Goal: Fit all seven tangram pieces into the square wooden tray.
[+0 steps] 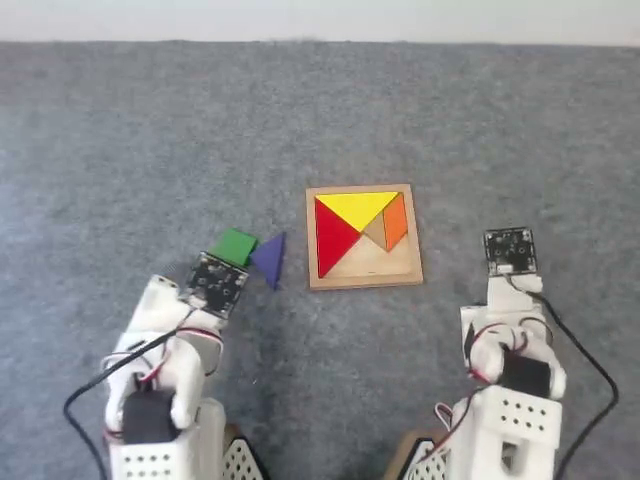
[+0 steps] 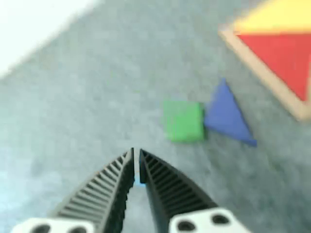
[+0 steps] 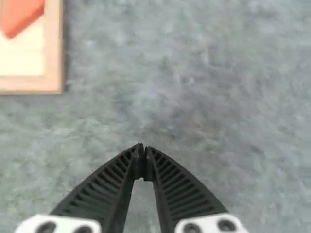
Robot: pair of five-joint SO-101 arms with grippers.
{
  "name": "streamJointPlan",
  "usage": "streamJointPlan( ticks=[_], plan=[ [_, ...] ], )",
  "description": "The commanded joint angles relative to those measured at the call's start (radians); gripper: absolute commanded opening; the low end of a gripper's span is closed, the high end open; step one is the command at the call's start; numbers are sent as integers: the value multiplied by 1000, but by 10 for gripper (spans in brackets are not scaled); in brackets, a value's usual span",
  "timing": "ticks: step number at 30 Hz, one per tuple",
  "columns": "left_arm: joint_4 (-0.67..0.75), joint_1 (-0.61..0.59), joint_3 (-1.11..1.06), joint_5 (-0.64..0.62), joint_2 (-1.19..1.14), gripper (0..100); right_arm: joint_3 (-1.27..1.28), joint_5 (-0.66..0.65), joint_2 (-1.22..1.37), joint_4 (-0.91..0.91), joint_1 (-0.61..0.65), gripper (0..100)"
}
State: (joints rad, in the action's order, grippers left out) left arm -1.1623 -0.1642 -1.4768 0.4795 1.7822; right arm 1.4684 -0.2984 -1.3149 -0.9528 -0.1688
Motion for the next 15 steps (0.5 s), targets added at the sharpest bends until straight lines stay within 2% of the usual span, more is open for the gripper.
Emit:
streamJointPlan(
  ticks=[1, 5, 10, 12, 15],
  plan=[
    [26, -15, 288, 8, -339, 80, 9, -15, -28, 4, 67, 7],
    [-40, -17, 642, -12, -887, 113, 34, -20, -36, 33, 65, 7],
    [-313, -18, 1170, 9, -1576, 115, 40, -21, -38, 42, 65, 7],
    [-384, -44, 1348, 8, -1789, 116, 40, -21, -38, 42, 65, 7],
    [-408, -75, 1550, -14, -1992, 138, 41, -21, -38, 44, 65, 7]
  ],
)
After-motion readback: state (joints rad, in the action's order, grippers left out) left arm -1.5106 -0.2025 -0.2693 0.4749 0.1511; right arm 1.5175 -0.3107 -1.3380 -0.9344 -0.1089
